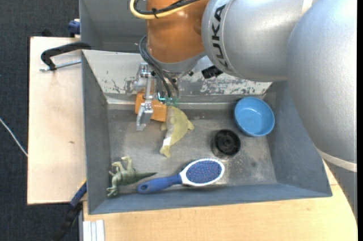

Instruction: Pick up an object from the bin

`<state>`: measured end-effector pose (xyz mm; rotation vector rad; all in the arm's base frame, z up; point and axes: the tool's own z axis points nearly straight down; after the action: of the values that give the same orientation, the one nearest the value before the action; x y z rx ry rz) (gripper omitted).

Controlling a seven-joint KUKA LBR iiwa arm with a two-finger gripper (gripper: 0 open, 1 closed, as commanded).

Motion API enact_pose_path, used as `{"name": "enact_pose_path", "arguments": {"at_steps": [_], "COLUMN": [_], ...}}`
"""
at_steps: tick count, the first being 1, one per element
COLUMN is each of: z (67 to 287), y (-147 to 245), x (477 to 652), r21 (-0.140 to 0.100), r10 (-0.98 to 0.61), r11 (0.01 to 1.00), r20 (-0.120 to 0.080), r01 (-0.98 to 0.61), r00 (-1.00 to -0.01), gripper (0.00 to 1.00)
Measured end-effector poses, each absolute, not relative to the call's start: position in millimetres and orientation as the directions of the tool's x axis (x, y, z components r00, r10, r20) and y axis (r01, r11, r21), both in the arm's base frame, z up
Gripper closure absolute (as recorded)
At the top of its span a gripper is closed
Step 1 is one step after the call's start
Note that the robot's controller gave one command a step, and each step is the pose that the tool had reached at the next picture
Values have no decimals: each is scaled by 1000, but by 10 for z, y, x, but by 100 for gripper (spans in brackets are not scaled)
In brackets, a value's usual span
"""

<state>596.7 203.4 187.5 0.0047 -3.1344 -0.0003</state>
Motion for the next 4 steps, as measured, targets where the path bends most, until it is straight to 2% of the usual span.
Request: {"name": "enact_pose_path", "arguments": {"at_steps": [1,2,3,4], "z": [921,1163,883,792], "y": [1522,768,467,119], "x": [5750,5781,5894,5933], "r21": [1,2,20,18], "r10": [-476,-375,-359,-246], "r11": [879,927,933,969], "r20": [6,4,34,25], "r01": [-476,-375,-358,-245], "r00": [-879,-927,-933,-969], "gripper": [0,0,0,0]}}
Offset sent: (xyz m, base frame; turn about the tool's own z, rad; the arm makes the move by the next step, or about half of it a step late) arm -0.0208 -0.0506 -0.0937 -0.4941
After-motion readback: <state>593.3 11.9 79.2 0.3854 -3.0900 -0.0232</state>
